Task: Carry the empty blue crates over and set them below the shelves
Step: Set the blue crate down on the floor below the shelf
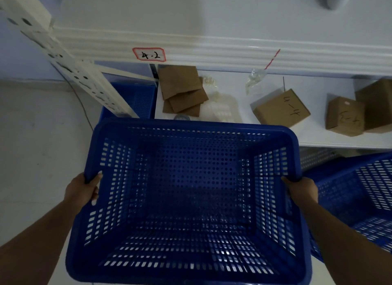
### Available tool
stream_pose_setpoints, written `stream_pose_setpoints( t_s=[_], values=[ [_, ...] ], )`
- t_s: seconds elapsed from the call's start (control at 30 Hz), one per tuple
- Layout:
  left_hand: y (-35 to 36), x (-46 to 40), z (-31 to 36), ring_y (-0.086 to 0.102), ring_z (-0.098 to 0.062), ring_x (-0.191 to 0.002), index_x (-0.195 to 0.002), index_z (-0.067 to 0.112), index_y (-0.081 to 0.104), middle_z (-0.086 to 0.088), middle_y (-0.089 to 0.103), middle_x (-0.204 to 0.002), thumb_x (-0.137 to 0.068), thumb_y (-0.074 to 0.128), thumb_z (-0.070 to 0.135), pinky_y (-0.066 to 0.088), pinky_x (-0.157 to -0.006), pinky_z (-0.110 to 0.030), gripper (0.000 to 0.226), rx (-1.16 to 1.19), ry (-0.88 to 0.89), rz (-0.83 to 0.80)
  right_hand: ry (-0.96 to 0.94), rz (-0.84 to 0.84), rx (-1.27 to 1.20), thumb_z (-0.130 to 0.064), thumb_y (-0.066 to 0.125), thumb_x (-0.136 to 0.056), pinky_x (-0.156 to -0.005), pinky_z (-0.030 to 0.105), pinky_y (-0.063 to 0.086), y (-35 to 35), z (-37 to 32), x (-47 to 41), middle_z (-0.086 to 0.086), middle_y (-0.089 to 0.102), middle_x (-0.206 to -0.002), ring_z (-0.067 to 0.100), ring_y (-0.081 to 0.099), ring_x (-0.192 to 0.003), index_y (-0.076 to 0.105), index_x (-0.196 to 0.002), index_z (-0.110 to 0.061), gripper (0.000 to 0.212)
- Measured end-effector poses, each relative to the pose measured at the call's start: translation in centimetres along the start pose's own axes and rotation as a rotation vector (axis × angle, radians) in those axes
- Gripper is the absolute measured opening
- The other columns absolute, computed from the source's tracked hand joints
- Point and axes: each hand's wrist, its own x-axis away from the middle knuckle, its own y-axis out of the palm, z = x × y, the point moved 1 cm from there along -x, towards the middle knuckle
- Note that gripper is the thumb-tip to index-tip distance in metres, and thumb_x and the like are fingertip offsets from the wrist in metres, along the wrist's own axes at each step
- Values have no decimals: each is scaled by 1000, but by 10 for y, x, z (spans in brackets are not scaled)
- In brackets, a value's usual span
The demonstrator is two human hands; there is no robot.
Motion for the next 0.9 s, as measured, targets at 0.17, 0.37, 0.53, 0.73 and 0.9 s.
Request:
stream_pose_setpoints(
  t_s=[0.17, 0.37, 0.53, 0.73, 0.9],
  values=[
    [8, -5, -3, 51, -29, -49, -72, 0, 55, -23, 58, -62, -89, 63, 27, 49, -46, -32, 33, 81, -10, 71, 17, 91, 6, -40, 63, -84, -61, 36, 48, 6, 3, -5, 11, 57, -66, 32, 58, -67, 59, -80, -4, 36],
    [5, -14, -5, 52, -31, -52, -69, 3, 55, -24, 59, -65, -87, 65, 29, 54, -65, -51, 33, 83, -51, 107, 22, 135, 67, -43, 64, -83, -66, 41, 52, 8, -2, -12, 15, 60, -74, 33, 59, -69, 58, -80, -7, 36],
    [6, -9, -4, 49, -28, -51, -73, 4, 56, -20, 57, -64, -88, 64, 30, 51, -58, -40, 31, 118, -23, 74, 0, 127, 41, -48, 62, -82, -69, 44, 55, 6, -6, -11, 16, 61, -77, 35, 61, -71, 60, -84, -4, 45],
    [2, 17, -10, 61, -35, -76, -115, 2, 48, -20, 60, -97, -91, 56, 36, 51, -65, -39, 42, 30, 13, 32, -54, 73, -19, -41, 54, -91, -80, 48, 49, 3, 7, 14, 25, 60, -116, 40, 59, -97, 49, -123, 3, 55],
    [17, 89, -38, 37, -38, -134, -149, 1, 18, -23, 33, -148, -85, 65, 26, 35, -109, -51, 83, -262, 116, 78, -135, 53, 379, -25, 52, -93, -118, 44, 20, 22, 39, 96, 21, 6, -159, 34, 11, -147, 9, -149, 3, 77]
  ],
)
